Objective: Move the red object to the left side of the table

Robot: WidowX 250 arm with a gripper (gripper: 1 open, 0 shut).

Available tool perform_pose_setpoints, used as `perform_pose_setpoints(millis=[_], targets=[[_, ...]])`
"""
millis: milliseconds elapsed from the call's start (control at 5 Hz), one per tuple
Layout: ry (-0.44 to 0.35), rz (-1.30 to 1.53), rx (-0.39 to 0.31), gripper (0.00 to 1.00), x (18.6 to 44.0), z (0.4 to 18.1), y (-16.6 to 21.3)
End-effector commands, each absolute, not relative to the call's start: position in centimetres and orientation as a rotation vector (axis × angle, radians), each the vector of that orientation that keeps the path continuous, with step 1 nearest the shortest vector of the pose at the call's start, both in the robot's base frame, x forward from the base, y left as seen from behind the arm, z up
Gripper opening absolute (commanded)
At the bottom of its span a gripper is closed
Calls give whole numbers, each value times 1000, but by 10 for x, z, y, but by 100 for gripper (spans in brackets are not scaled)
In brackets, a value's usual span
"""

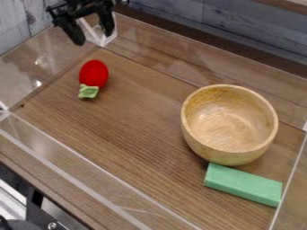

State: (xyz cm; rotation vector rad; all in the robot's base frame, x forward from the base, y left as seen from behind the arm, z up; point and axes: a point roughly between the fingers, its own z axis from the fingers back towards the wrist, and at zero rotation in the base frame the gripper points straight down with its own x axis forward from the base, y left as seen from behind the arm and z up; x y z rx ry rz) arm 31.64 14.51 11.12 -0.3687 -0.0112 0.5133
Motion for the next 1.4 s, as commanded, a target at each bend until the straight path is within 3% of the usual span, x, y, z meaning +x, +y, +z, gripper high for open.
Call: perform_pose_setpoints(millis=[0,800,1200], targets=[[-96,569,-353,100,324,139,133],[-80,387,-336,100,310,154,99],[-52,300,-319,100,296,148,67]])
